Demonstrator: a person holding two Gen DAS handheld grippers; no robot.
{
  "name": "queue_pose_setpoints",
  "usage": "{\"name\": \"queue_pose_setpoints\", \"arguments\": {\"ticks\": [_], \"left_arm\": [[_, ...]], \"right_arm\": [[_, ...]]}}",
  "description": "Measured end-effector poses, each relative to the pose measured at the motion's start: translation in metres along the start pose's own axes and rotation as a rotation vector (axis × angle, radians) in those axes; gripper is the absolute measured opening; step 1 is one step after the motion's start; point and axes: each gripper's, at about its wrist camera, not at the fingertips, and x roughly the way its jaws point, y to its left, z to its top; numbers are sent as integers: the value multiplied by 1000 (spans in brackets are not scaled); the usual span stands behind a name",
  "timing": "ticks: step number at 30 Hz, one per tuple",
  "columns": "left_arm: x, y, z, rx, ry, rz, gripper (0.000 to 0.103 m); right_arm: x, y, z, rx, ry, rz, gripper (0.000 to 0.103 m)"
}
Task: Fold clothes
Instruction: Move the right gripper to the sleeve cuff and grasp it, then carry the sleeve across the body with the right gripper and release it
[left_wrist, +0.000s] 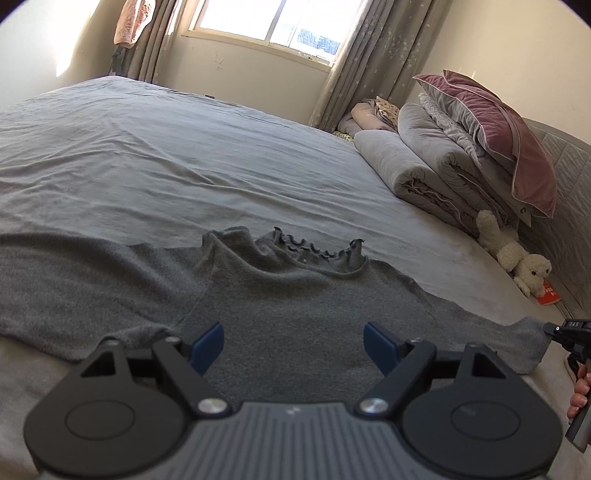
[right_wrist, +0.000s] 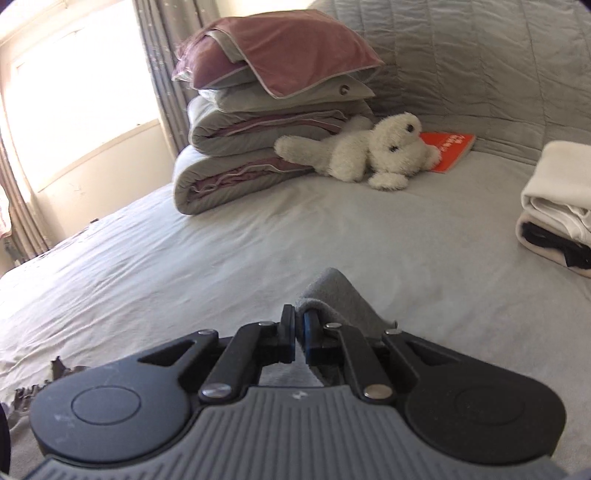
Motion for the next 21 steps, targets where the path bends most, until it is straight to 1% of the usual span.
{"name": "queue_pose_setpoints", "arguments": {"ticks": [4,10,13,21], "left_arm": [[1,0,0,-11,36,-69,84],[2,-2,-1,-36,71,-121,84],[2,-2,-1,-55,80,-149,84],[2,-1,1,-86,81,-172,84]], "right_arm": [[-17,24,2,-40,-16,77,7],[-37,56,-6,-103,-3,169,7],[-47,72,-13,-154,-1,210,7],[-61,108,-26,-217,20,321,7]]}}
